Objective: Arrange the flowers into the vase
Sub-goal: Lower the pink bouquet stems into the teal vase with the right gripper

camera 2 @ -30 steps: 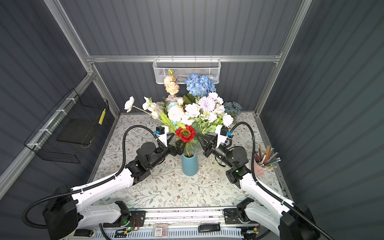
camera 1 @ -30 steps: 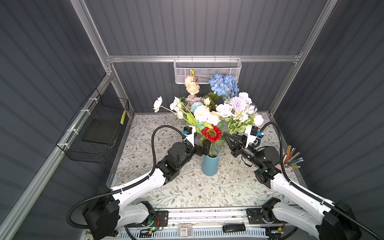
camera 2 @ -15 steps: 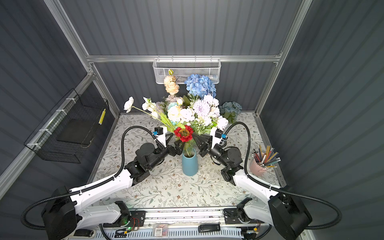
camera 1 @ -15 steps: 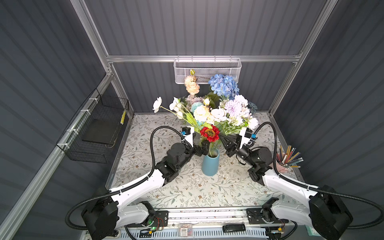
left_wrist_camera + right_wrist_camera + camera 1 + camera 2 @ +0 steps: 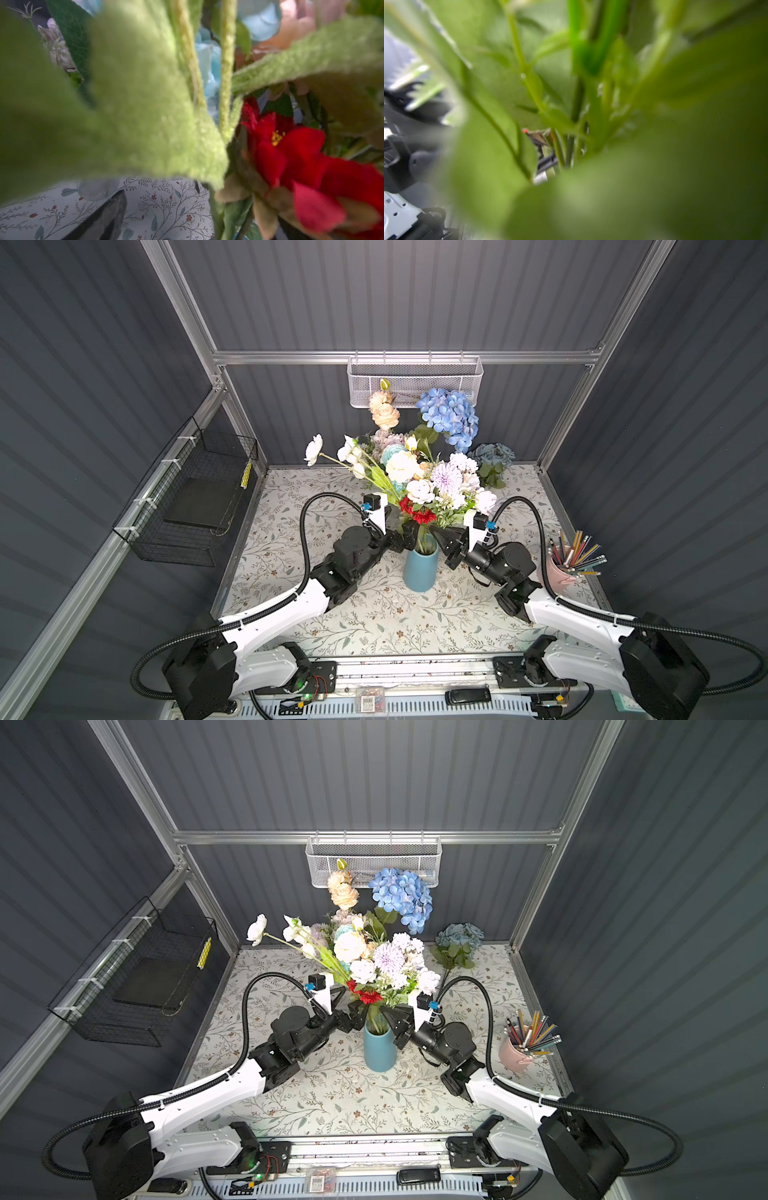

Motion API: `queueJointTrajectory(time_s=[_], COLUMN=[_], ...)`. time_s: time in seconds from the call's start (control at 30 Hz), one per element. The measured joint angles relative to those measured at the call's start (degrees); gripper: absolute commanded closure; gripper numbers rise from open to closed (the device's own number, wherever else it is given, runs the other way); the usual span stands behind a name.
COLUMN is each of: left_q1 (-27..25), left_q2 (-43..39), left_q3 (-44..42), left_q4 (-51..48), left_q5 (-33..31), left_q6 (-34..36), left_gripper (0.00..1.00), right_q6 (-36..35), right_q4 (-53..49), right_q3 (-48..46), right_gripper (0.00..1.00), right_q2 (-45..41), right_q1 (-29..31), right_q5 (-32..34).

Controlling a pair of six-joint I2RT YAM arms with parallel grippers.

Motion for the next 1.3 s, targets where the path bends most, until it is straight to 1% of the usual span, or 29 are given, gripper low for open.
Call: queueJointTrajectory(time_s=[0.17, 0.43, 0.63, 0.8, 0.97, 1.07, 1.13, 1.23, 1.3], left_q1=[0.2, 0.2, 0.2, 0.2, 0.2, 0.2, 0.2, 0.2, 0.2], left_q2=[0.0, 0.0, 0.0, 0.0, 0.0, 0.0, 0.0, 0.0, 0.0], left_q3=[0.0, 0.0, 0.0, 0.0, 0.0, 0.0, 0.0, 0.0, -0.1], left_q4=[0.0, 0.0, 0.4, 0.4, 0.4, 0.4, 0.4, 0.6, 0.8], left_q5=[0.0, 0.0, 0.2, 0.5, 0.5, 0.5, 0.5, 0.5, 0.6], left_q6=[0.0, 0.0, -0.2, -0.4, -0.6, -0.6, -0.6, -0.7, -0.7], left_gripper=[0.01, 0.01, 0.01, 0.01, 0.01, 0.01, 0.01, 0.01, 0.01], right_q6=[-1.2, -3.5, -4.7, -5.3, -5.5, -5.5, -5.5, -6.2, -6.4], right_q4=[-2.5, -10.1, -13.5, -15.2, -16.6, -17.2, -17.6, -18.1, -18.4], right_q3=[-0.7, -1.0, -0.9, -0.9, -0.9, -0.8, -0.7, -0.3, 0.3], right_gripper=[0.99, 0.78, 0.61, 0.52, 0.47, 0.46, 0.49, 0.64, 0.79], right_q2=[-0.2, -5.2, -6.9, -8.4, -10.7, -11.9, -12.6, -12.7, -12.1], right_q1=[0.3, 0.6, 0.6, 0.6, 0.6, 0.6, 0.6, 0.6, 0.5], right_q5=[1.8, 3.6, 4.2, 4.6, 5.6, 6.6, 7.3, 8.2, 8.6])
